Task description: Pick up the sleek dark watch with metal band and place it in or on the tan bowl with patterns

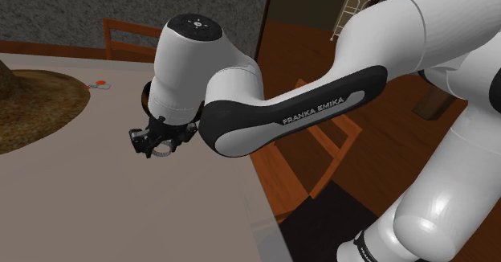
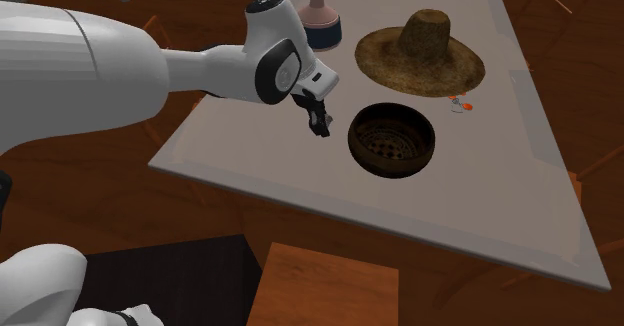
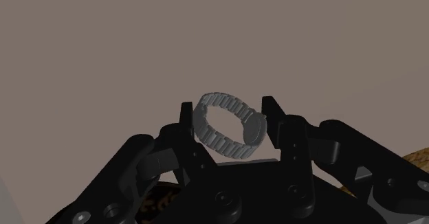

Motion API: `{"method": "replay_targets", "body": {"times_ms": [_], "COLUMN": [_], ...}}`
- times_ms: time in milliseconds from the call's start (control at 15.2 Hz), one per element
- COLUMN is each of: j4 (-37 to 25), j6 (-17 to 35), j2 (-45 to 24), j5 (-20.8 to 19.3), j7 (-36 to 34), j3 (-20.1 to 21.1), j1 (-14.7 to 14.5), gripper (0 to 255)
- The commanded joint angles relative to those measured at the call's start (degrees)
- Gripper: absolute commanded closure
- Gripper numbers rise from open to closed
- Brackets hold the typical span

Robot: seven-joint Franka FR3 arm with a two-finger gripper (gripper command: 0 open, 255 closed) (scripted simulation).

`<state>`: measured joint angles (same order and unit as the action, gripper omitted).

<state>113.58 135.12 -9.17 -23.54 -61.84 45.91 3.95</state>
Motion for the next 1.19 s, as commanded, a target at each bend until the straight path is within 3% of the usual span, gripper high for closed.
{"method": "replay_targets", "body": {"times_ms": [0,396,1122], "j4": [0.0,0.0,-5.05], "j6": [0.0,0.0,-6.83], "j2": [0.0,0.0,3.58], "j5": [0.0,0.0,5.46], "j7": [0.0,0.0,4.62], "j3": [0.0,0.0,1.16], "j1": [0.0,0.0,1.06], "gripper": [255,255,255]}}
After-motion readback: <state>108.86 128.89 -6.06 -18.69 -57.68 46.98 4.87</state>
